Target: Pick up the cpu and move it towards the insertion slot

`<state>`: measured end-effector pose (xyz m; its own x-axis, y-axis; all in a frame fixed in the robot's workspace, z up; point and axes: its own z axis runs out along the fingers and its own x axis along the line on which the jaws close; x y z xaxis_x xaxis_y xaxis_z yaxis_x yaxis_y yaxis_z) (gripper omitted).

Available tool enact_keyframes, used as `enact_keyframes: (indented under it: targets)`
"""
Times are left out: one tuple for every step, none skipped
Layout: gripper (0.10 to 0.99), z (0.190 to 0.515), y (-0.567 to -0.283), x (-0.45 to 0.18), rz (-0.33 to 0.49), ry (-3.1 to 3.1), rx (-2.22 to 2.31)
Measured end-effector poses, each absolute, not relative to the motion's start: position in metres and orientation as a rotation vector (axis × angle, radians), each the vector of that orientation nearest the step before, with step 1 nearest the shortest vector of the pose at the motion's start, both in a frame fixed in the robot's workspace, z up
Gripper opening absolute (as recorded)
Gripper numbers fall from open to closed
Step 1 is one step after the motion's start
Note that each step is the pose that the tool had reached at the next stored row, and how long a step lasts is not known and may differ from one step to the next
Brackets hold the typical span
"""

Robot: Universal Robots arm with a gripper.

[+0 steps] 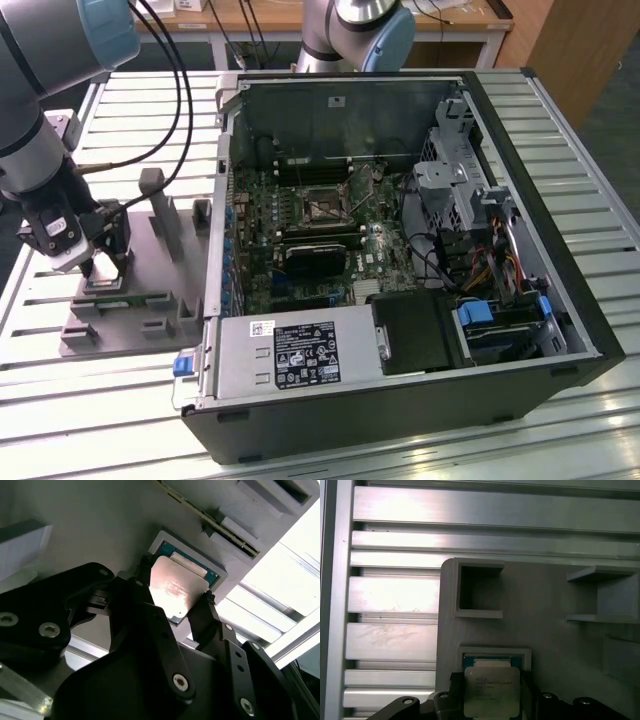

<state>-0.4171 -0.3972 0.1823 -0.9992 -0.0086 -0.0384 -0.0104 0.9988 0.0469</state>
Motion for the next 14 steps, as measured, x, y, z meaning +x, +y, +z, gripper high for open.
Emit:
enact_keyframes:
  targets:
    - [0.569, 0.182, -0.397, -0.417, 0.073, 3.102, -0.015]
    - [0.541, 0.182, -0.397, -0.417, 0.073, 3.103, -0.015]
    - [0.541, 0.182, -0.397, -0.417, 0.073, 3.103, -0.015]
    - [0.541, 0.182, -0.397, -0.417, 0.073, 3.103, -0.015]
    - [0.541, 0.182, -0.397, -0.417, 0.072, 3.102, -0.015]
    - [0.541, 0.182, -0.397, -0.417, 0.072, 3.103, -0.015]
    - [0.541, 0.182, -0.397, -0.417, 0.072, 3.102, -0.015]
    - [0.541, 0.183, -0.397, -0.417, 0.072, 3.102, -0.015]
    - [0.541, 0.185, -0.397, -0.417, 0.072, 3.102, -0.015]
    - [0.541, 0.187, -0.397, -0.417, 0.072, 3.103, -0.015]
    - [0.541, 0.189, -0.397, -0.417, 0.072, 3.102, -0.015]
    - [0.541, 0.191, -0.397, -0.417, 0.072, 3.102, -0.015]
    - [0.541, 0.194, -0.397, -0.417, 0.072, 3.102, -0.015]
    - [0.541, 0.196, -0.397, -0.417, 0.072, 3.102, -0.015]
